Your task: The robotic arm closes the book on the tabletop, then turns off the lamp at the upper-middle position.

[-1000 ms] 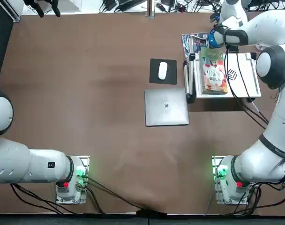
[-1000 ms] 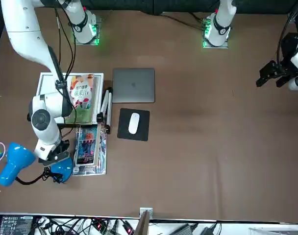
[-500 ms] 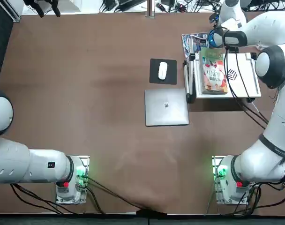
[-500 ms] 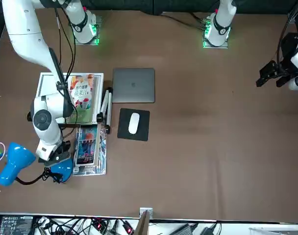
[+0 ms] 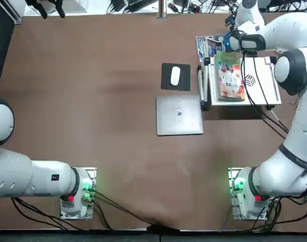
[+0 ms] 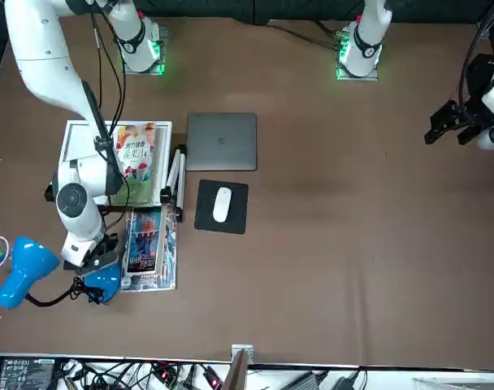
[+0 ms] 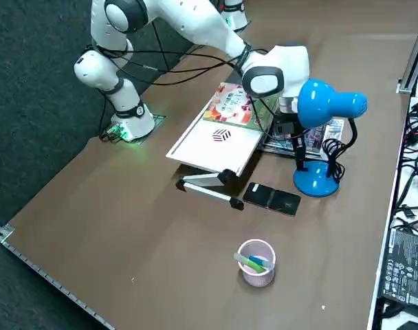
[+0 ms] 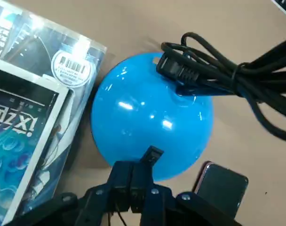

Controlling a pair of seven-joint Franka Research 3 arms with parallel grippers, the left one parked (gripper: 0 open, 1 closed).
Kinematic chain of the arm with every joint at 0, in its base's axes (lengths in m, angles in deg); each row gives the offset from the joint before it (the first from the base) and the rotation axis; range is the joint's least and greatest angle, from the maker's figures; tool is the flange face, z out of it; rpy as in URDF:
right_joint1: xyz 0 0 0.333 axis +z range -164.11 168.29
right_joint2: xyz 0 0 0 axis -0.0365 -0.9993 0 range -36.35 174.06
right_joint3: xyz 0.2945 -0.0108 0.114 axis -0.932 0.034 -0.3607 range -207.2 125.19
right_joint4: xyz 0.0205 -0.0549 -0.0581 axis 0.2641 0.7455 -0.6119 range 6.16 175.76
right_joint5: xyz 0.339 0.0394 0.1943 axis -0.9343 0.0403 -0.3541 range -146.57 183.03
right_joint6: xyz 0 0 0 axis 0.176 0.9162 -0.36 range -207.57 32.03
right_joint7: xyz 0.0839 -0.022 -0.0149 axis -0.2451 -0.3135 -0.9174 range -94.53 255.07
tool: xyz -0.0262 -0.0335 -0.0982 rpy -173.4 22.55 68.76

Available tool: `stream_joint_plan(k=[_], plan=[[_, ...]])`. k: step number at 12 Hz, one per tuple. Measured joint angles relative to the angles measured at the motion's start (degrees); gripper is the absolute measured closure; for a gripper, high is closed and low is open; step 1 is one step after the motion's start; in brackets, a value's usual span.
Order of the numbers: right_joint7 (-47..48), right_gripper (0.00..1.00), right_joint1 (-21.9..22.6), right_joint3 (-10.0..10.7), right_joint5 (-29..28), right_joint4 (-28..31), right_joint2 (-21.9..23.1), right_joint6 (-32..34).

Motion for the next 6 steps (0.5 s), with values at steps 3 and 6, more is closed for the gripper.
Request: stream_joint_plan(k=[3, 6], plan=[[0.0, 0.98, 0.0, 0.0, 0.0, 0.0, -0.01, 0.0], [0.0, 0.98, 0.06, -0.46, -0.09, -0.15, 0.02, 0.0]])
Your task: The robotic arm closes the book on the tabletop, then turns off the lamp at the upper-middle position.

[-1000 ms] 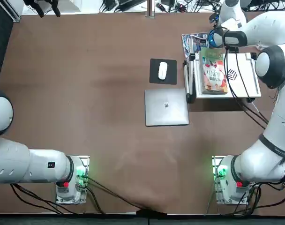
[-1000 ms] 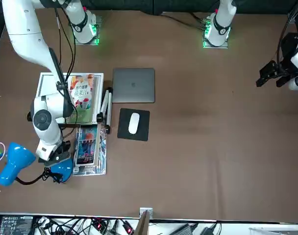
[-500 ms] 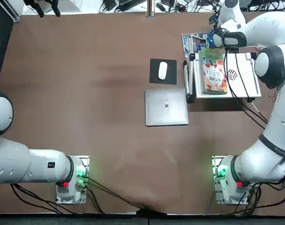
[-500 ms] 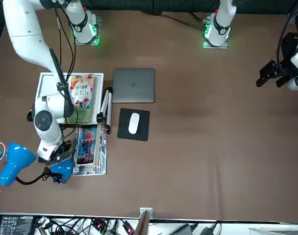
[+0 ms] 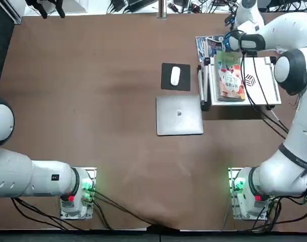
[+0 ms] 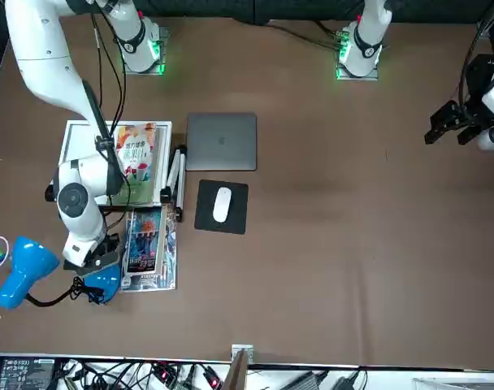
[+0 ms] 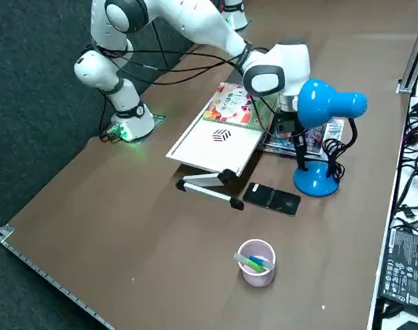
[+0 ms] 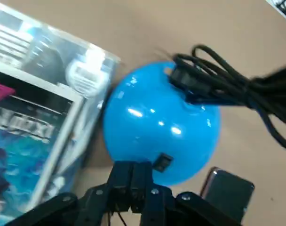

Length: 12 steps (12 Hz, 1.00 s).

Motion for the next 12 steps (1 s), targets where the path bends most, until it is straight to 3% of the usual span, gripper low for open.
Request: stream_joint_plan(k=[5, 12], plan=[[0.14, 0.98, 0.22, -4.56, -1.07, -1.16, 2.27, 1.95], [2.38, 0.95, 0.63, -8.62, -9.98, -8.29, 14.38, 18.76]])
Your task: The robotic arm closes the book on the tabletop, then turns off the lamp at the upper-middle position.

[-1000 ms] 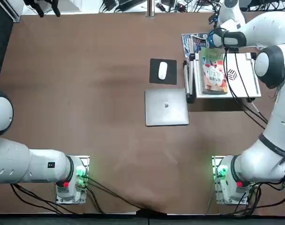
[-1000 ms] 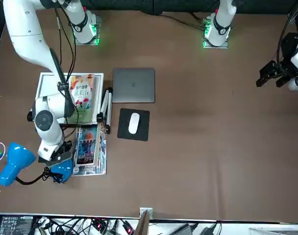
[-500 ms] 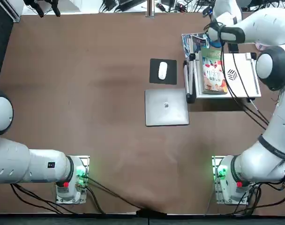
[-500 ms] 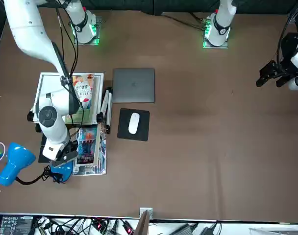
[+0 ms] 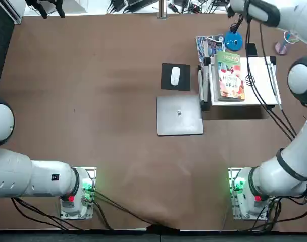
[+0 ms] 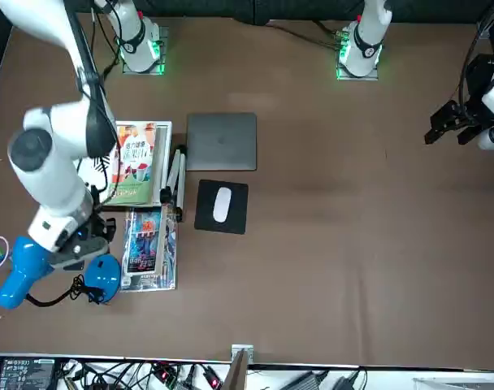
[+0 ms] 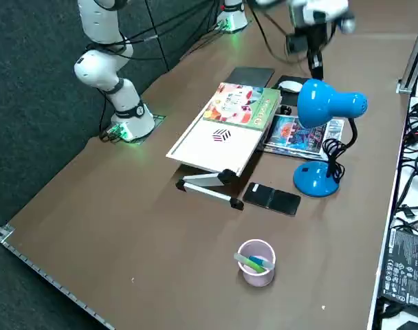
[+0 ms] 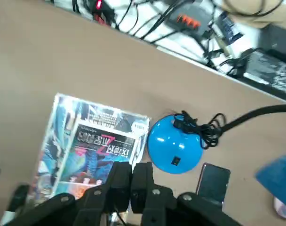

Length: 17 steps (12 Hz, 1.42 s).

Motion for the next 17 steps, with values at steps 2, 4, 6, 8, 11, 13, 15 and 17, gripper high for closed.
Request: stream_joint_plan(k=[2, 4, 6, 8, 11, 13, 15, 17], plan=[[3.46, 0.93, 0.15, -0.29, -0.4, -0.35, 2.8, 1.13], [5.73, 0.93, 0.09, -0.29, -1.99, -0.37, 4.71, 2.17], [6.63, 0.93, -0.1, -0.23, -5.34, -0.45, 6.73, 4.49], [7.07, 0.9, -0.27, 0.04, -8.85, -0.48, 9.16, 6.96], [7.39, 0.5, -1.04, 0.27, -12.87, -0.55, 13.85, 15.51], [7.58, 0.27, -1.06, 0.28, -13.69, -0.56, 15.81, 19.83], [7.75, 0.04, -1.13, 0.3, -14.08, -0.56, 17.56, 23.05], [7.89, 0.0, -1.76, 0.37, -14.74, -0.56, 18.9, 25.2]])
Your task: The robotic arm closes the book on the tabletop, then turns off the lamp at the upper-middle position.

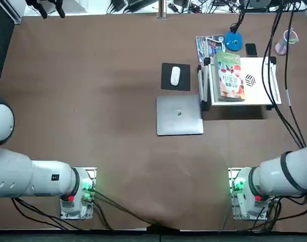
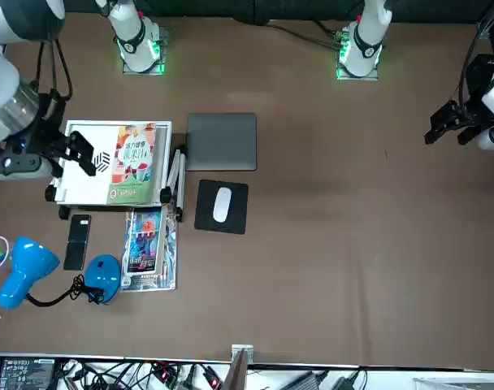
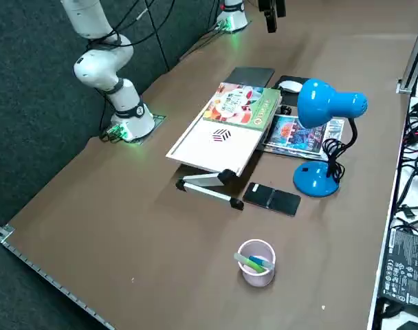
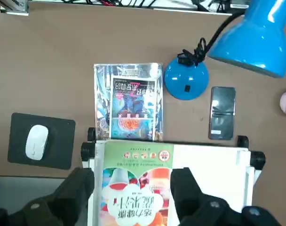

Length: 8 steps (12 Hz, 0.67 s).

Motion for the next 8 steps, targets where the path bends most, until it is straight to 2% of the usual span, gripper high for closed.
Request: stream_joint_plan(k=[8], plan=[[0.0, 0.0, -2.45, 0.21, -2.17, 0.0, 2.81, 6.68]])
